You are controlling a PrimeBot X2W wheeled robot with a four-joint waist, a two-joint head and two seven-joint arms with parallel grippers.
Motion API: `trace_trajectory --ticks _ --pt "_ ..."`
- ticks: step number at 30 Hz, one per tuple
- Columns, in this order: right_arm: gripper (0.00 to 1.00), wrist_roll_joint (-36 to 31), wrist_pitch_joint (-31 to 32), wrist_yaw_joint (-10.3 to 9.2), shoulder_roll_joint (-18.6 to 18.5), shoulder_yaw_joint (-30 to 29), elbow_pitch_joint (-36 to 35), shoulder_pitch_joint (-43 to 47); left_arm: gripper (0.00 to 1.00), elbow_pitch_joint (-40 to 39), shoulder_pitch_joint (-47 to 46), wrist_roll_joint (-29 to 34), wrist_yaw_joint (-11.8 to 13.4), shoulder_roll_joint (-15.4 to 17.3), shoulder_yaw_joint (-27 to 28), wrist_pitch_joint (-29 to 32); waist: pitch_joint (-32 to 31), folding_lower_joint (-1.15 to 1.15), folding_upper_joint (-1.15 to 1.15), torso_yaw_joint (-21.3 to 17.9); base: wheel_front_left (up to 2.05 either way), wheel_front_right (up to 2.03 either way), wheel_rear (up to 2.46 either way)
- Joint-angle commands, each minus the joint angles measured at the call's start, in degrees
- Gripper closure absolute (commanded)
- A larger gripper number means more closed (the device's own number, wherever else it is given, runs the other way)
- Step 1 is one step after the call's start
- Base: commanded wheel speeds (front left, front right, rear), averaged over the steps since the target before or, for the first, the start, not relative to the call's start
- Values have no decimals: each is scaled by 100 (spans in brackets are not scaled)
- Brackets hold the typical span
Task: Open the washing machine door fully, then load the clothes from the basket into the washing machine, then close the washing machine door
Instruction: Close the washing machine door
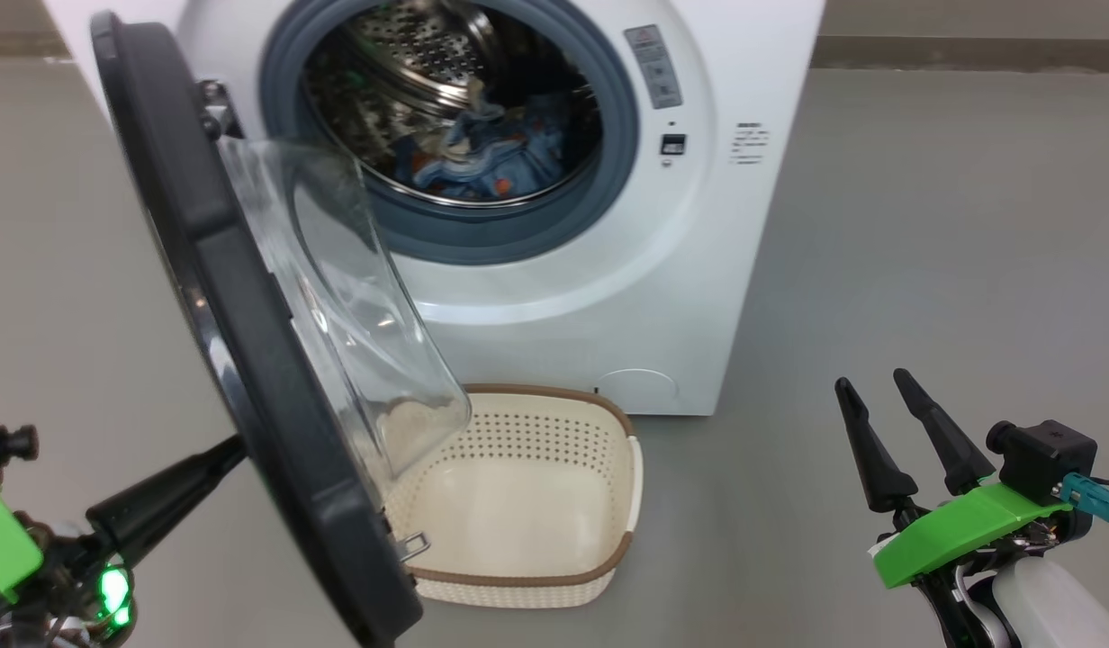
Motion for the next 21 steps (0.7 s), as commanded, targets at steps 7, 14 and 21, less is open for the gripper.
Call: trace_trajectory --ticks 7,14,21 --pt "0 -24 -71 32 -33 38 -175 -8 100 -242 -552 140 -18 -53 95 -217 79 0 0 -748 0 0 0" --pt "0 -46 -71 32 11 -16 -207 -19 100 -260 -839 391 18 -255 35 -618 204 0 0 -1203 0 0 0" --pt "0 -81 -71 32 73 -66 -242 -39 100 -196 -1022 483 -14 -343 -32 -734 319 0 0 -1446 0 0 0"
